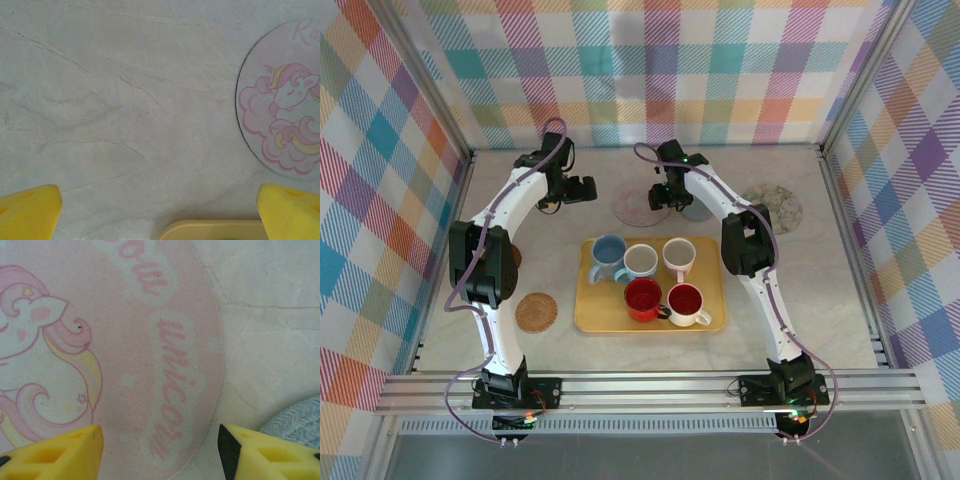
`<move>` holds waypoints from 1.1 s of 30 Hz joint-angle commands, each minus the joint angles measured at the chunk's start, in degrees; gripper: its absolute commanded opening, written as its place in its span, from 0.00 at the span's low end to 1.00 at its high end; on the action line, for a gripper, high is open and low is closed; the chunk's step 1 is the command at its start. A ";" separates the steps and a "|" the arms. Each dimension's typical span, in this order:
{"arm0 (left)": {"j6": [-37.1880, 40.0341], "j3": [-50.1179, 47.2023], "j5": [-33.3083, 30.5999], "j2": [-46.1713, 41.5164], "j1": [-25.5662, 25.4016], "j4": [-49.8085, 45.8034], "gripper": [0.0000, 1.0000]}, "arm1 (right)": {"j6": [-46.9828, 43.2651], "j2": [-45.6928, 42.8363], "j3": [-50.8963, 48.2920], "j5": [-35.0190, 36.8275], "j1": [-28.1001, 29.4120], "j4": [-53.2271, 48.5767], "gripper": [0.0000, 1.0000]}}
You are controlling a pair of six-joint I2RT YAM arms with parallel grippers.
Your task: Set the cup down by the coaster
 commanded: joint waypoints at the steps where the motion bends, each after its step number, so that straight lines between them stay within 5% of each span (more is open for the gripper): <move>1: 0.52 2.47 -0.37 0.11 -0.87 -1.71 1.00 | -0.89 -3.69 1.62 -0.69 -0.01 -1.37 0.71; 13: 2.76 7.03 0.81 0.06 -2.29 -2.19 1.00 | 0.13 -10.89 -0.58 -2.62 -1.79 -0.85 0.77; 33: 14.16 7.02 8.58 -5.73 -12.41 8.74 1.00 | 1.52 -32.90 -31.92 1.74 -12.14 8.47 0.63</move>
